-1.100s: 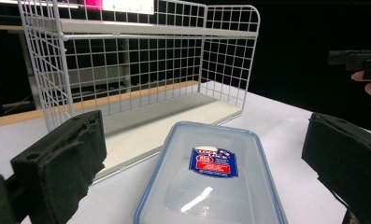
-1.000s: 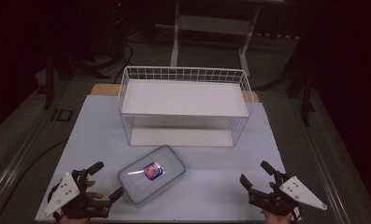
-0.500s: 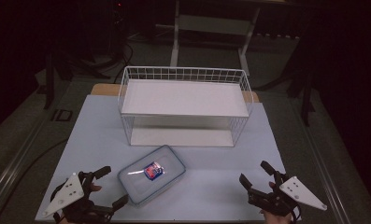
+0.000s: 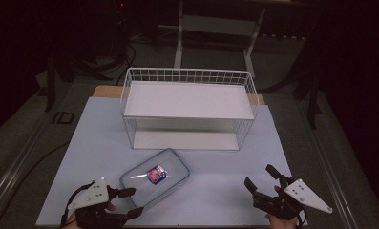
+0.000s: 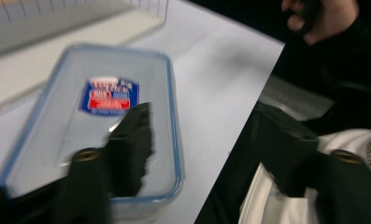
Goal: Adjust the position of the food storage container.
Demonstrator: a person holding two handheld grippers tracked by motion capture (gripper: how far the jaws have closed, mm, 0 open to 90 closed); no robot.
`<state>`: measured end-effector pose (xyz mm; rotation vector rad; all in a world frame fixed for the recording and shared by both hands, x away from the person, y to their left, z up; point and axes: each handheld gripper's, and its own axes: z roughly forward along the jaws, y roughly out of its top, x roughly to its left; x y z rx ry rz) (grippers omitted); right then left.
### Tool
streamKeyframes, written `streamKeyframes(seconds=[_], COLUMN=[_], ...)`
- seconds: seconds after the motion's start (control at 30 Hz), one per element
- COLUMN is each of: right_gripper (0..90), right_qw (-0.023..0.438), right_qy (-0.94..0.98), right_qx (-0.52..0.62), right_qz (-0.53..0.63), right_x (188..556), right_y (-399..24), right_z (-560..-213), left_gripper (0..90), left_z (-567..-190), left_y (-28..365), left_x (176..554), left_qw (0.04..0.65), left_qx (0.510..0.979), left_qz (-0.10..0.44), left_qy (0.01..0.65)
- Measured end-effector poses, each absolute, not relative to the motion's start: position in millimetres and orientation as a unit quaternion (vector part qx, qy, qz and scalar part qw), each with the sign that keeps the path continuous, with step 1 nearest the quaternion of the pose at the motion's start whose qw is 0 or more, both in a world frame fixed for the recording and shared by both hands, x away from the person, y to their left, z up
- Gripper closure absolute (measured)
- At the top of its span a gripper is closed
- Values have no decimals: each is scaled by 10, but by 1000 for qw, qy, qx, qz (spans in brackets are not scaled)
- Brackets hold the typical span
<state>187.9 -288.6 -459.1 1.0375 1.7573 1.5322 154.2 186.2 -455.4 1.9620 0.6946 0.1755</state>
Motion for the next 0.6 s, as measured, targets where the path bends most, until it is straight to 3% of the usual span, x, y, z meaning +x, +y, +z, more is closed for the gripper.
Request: streamKeyframes(seconds=[0.07, 0.1, 0.17, 0.4, 0.6], right_gripper=[125, 125, 125, 125, 125], right_qw=[291, 291, 289, 287, 284], right_qy=[659, 659, 659, 660, 660], right_qx=[389, 389, 390, 388, 389], right_qz=[575, 574, 575, 575, 576], right_x=[1879, 1882, 1888, 1888, 1896], right_y=[-2884, -2885, -2889, -2888, -2891], right_z=[-4590, -4592, -4596, -4598, -4601], left_gripper=[449, 563, 644, 866, 890], left_z=[-4585, -4599, -4629, -4777, -4843], left_y=[1825, 1806, 1772, 1607, 1496], left_x=[1553, 1563, 1576, 1588, 1582], left_qw=[492, 483, 467, 417, 386], left_qx=[820, 824, 835, 862, 874], left_qz=[58, 53, 40, 18, 34], left_qy=[285, 291, 288, 287, 292])
